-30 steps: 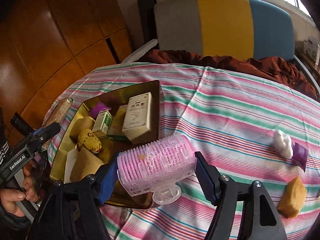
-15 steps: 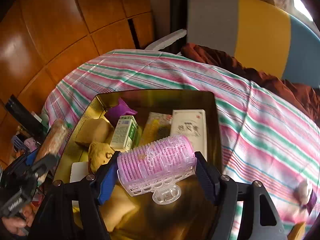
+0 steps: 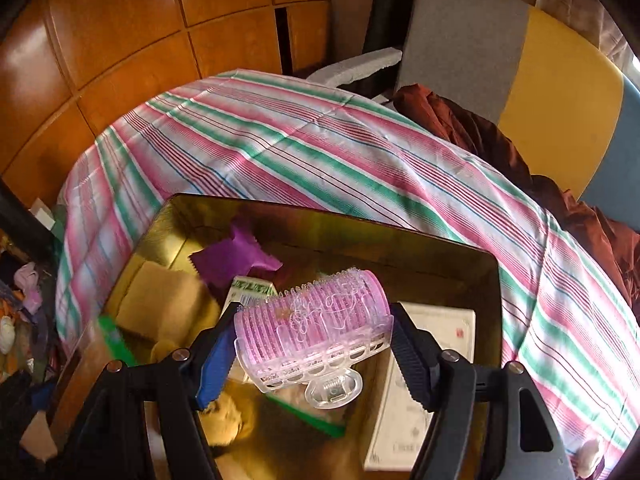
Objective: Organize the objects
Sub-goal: 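Open both grippers to drop the roller and cracker packet into the gold box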
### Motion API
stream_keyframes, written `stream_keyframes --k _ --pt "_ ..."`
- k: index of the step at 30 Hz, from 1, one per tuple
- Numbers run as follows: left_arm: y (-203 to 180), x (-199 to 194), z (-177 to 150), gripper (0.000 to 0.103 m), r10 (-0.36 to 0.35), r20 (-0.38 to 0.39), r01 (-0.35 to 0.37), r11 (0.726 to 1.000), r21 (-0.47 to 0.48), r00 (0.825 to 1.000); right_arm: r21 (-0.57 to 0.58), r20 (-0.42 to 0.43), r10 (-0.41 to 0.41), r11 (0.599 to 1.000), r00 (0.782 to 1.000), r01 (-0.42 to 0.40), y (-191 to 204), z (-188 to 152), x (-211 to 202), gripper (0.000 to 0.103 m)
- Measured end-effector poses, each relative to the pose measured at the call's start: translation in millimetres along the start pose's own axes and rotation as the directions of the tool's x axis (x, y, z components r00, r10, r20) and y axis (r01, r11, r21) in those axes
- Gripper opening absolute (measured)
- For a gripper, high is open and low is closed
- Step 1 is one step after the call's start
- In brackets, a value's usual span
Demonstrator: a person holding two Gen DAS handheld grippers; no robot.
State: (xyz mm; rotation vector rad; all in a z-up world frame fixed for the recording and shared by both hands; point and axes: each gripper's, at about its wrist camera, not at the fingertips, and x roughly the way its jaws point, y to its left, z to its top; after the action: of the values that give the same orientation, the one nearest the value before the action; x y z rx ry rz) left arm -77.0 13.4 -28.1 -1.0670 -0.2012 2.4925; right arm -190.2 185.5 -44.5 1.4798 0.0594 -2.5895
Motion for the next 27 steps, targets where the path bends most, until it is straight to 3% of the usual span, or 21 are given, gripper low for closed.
stream_keyframes --k 5,9,17,20,22,27 --pt "-6 4 -3 0.049 -0.008 -0.011 0.008 1.000 0.015 1.000 0.013 -0.026 -0.007 1.000 1.000 0.008 -4 4 14 0.073" --pt "-14 12 -7 0.049 -0.011 -0.030 0.012 0.999 0.034 0.999 0.035 -0.016 0.000 0.999 1.000 0.000 -8 1 11 0.083" --pt "-28 30 -13 0.050 0.007 -0.064 -0.002 0.997 0.079 0.998 0.072 0.025 0.017 0.997 1.000 -0.019 -15 -3 -7 0.085" --pt "-29 32 -15 0.053 0.014 -0.067 -0.008 0.996 0.085 0.998 0.080 0.041 0.020 0.997 0.999 -0.023 -17 -6 -16 0.085" --pt "-30 32 -15 0.062 0.022 -0.059 -0.017 0.996 0.087 0.998 0.085 0.047 0.018 0.996 0.999 -0.022 -18 -10 -20 0.085" --pt "-30 27 -16 0.063 0.030 -0.045 -0.026 0.996 0.087 0.999 0.100 0.056 0.007 0.995 0.998 -0.013 -19 -19 -28 0.085"
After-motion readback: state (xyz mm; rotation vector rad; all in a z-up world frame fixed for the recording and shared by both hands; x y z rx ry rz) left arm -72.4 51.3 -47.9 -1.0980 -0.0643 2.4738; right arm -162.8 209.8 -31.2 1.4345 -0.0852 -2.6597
